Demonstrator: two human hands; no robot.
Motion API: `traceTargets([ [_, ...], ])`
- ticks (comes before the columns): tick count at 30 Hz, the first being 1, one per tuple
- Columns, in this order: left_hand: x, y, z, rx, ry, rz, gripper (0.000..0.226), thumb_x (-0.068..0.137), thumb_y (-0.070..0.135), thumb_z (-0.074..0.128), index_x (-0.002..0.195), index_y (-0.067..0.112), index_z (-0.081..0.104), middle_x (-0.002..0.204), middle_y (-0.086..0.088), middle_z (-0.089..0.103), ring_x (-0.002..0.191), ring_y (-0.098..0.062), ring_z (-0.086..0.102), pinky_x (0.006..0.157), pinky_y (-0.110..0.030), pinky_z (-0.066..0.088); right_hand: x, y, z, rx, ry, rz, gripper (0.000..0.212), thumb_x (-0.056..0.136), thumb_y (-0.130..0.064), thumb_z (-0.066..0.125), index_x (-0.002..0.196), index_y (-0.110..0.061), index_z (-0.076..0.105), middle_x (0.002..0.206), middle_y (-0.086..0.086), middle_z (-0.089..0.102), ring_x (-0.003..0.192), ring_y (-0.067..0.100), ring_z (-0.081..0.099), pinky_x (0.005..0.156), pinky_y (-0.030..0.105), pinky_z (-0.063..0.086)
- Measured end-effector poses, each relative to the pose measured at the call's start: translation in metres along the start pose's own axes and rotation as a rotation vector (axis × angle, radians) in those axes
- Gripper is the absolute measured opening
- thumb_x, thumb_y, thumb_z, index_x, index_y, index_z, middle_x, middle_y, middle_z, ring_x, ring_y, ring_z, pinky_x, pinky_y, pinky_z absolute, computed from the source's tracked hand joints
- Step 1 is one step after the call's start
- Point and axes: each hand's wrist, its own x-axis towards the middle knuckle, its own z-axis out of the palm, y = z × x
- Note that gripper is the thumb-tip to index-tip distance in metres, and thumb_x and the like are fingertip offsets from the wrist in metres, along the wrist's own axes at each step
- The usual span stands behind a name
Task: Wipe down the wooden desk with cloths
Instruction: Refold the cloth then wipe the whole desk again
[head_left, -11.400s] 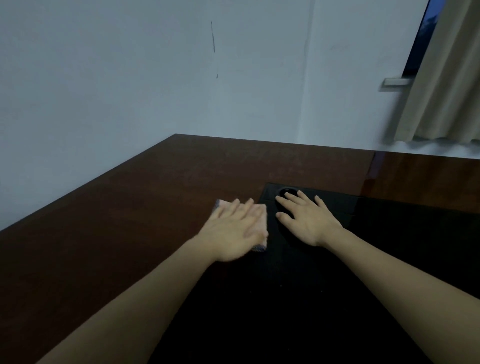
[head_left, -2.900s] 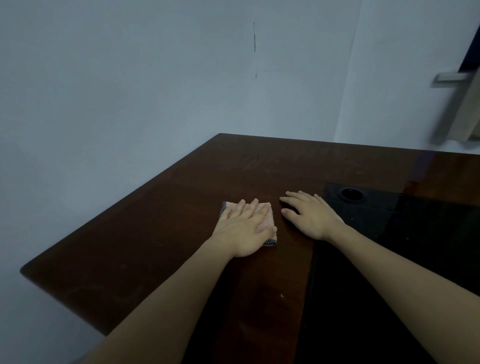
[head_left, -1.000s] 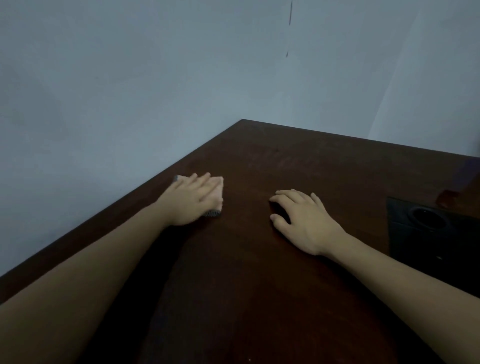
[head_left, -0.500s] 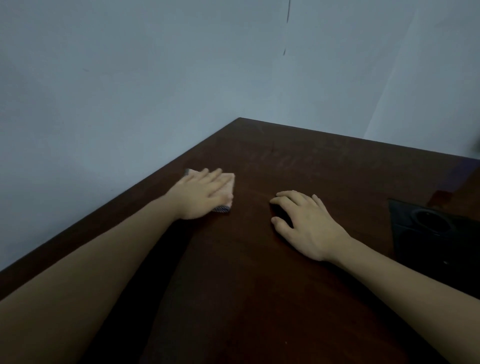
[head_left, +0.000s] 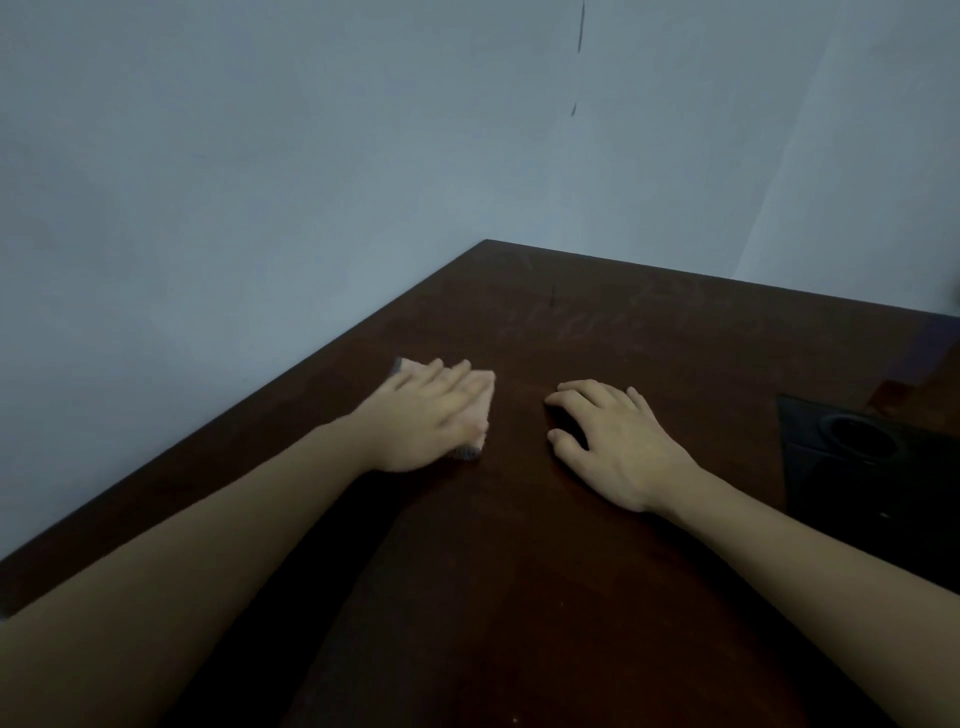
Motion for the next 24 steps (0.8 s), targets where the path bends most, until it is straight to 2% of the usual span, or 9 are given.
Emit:
traceTargets([
  [3, -0.022, -0.018, 0.006, -0.014, 0.0, 0.052, 0.066, 0.1, 0.066, 0.013, 0.157, 0.044, -0.012, 0.169, 0.01, -0.01, 0.155, -0.017, -0.009, 0.123, -0.038, -0.005, -0.001, 0.001, 0.0, -0.002, -0.004, 0.002, 0.053, 0.105, -0.049, 0.035, 0.154, -0.03, 0.035, 0.163, -0.007, 0.027, 0.154, 0.018, 0.016, 0.126, 0.051, 0.007],
  [5, -0.027, -0.041, 0.006, -0.011, -0.013, -0.03, 0.076, 0.089, 0.078, 0.004, 0.157, 0.046, -0.011, 0.169, 0.01, -0.008, 0.156, -0.019, -0.006, 0.123, -0.04, -0.004, -0.002, 0.001, 0.0, 0.0, -0.001, 0.001, 0.053, 0.105, -0.049, 0.035, 0.154, -0.03, 0.035, 0.163, -0.007, 0.027, 0.154, 0.018, 0.015, 0.126, 0.051, 0.007],
  [7, -0.022, -0.062, 0.004, -0.009, -0.014, -0.143, 0.096, 0.071, 0.089, -0.01, 0.157, 0.045, -0.011, 0.169, 0.008, -0.006, 0.157, -0.022, -0.004, 0.124, -0.045, -0.003, -0.001, 0.001, 0.001, 0.0, 0.002, 0.0, 0.052, 0.105, -0.049, 0.035, 0.154, -0.03, 0.035, 0.162, -0.007, 0.028, 0.153, 0.017, 0.017, 0.126, 0.051, 0.007],
  [8, -0.017, -0.07, 0.004, -0.015, -0.006, -0.194, 0.099, 0.07, 0.091, -0.011, 0.158, 0.044, -0.01, 0.17, 0.008, -0.005, 0.157, -0.023, -0.003, 0.124, -0.047, -0.003, 0.0, 0.001, 0.001, 0.001, 0.003, -0.001, 0.052, 0.104, -0.049, 0.036, 0.153, -0.03, 0.036, 0.161, -0.007, 0.028, 0.153, 0.017, 0.018, 0.126, 0.051, 0.008],
  [11, 0.005, -0.077, 0.006, -0.019, 0.03, -0.295, 0.072, 0.097, 0.073, 0.006, 0.16, 0.04, -0.007, 0.171, 0.004, -0.004, 0.157, -0.026, -0.001, 0.126, -0.048, 0.0, 0.0, 0.001, 0.0, 0.006, 0.012, -0.002, 0.051, 0.104, -0.049, 0.037, 0.152, -0.031, 0.038, 0.16, -0.008, 0.03, 0.151, 0.017, 0.021, 0.125, 0.051, 0.009],
  [14, 0.014, -0.065, 0.003, -0.059, 0.02, -0.356, 0.067, 0.102, 0.066, 0.01, 0.161, 0.039, -0.005, 0.171, 0.003, -0.005, 0.157, -0.027, -0.002, 0.126, -0.05, 0.0, 0.0, 0.001, -0.001, 0.003, 0.007, 0.002, 0.051, 0.104, -0.05, 0.037, 0.152, -0.031, 0.038, 0.16, -0.007, 0.03, 0.151, 0.017, 0.021, 0.125, 0.051, 0.009],
  [17, 0.005, -0.041, 0.0, -0.06, 0.012, -0.293, 0.065, 0.104, 0.063, 0.011, 0.161, 0.037, -0.006, 0.171, 0.002, -0.005, 0.157, -0.027, -0.002, 0.126, -0.05, -0.001, 0.0, 0.0, -0.001, 0.001, 0.002, 0.005, 0.052, 0.104, -0.05, 0.037, 0.152, -0.031, 0.037, 0.161, -0.007, 0.03, 0.151, 0.018, 0.021, 0.125, 0.051, 0.009],
  [20, -0.024, -0.011, 0.006, -0.008, 0.018, -0.129, 0.064, 0.105, 0.059, 0.012, 0.161, 0.038, -0.01, 0.17, 0.005, -0.008, 0.157, -0.023, -0.005, 0.124, -0.045, -0.003, -0.002, 0.001, -0.001, -0.003, -0.001, 0.001, 0.053, 0.104, -0.05, 0.036, 0.153, -0.03, 0.037, 0.162, -0.006, 0.03, 0.152, 0.019, 0.021, 0.126, 0.051, 0.009],
  [24, -0.072, -0.007, 0.018, -0.025, 0.02, 0.015, 0.063, 0.102, 0.064, 0.014, 0.157, 0.048, -0.011, 0.162, 0.019, -0.015, 0.15, -0.007, -0.015, 0.121, -0.032, -0.008, -0.003, 0.001, 0.0, -0.017, -0.011, 0.005, 0.054, 0.105, -0.05, 0.035, 0.154, -0.03, 0.035, 0.163, -0.006, 0.027, 0.153, 0.019, 0.018, 0.126, 0.051, 0.008],
])
